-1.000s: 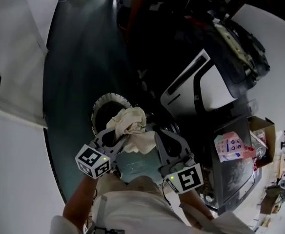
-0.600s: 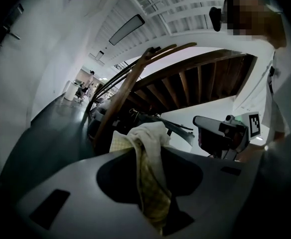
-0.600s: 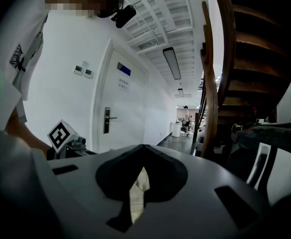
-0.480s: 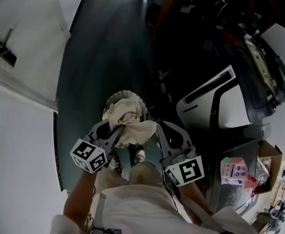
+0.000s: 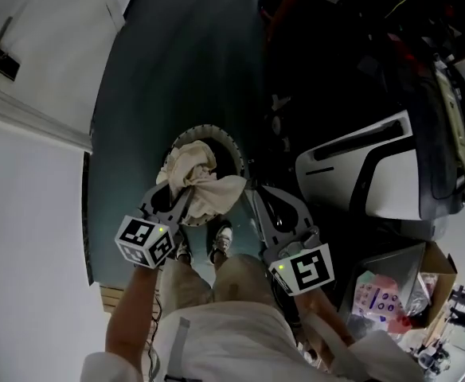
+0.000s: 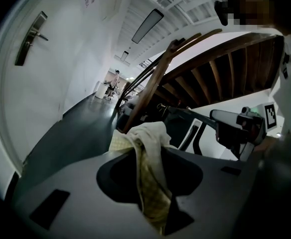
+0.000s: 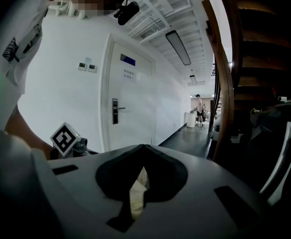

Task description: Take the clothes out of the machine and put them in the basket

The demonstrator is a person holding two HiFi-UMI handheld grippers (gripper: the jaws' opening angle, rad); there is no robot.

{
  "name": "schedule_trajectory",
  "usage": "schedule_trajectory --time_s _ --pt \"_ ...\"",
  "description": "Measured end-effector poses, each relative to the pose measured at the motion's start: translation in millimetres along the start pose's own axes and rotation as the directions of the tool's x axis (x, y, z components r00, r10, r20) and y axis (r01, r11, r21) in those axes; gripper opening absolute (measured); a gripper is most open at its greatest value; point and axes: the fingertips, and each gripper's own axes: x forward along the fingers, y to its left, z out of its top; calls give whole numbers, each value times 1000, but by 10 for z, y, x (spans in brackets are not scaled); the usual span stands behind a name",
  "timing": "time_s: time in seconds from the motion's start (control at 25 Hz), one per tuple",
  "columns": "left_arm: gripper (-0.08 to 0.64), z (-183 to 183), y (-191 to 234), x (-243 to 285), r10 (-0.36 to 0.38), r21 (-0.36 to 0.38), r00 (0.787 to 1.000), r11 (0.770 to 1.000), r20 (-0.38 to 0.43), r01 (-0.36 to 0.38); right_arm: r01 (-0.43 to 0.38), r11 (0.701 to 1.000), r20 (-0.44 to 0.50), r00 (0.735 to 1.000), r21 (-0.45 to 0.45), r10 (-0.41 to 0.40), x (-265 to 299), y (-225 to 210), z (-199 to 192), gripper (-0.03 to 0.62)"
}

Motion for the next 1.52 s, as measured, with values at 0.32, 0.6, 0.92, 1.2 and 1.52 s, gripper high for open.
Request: schedule_trajectory --time_s 0.32,0.6,0.92,1.2,1.52 --pt "115 -914 656 612 104 -63 989 992 -102 -111 -21 995 -66 997 94 27 349 -140 -730 14" --pt "118 -1840 1146 1119 170 -111 961 974 -219 -197 -22 989 -137 990 146 43 577 -228 -1440 14" --pt "127 -2357 1449 1450 237 -149 930 947 -282 -286 -27 981 -176 982 193 62 720 -230 -1953 14" --pt "132 -2803 1840 1644 320 -136 862 907 -393 -399 -14 977 -199 978 212 57 758 -328 -2173 14" --pt "371 -3206 2089 1413 368 -115 784 869 -501 -481 -12 976 -185 981 217 53 783 -473 -2124 14"
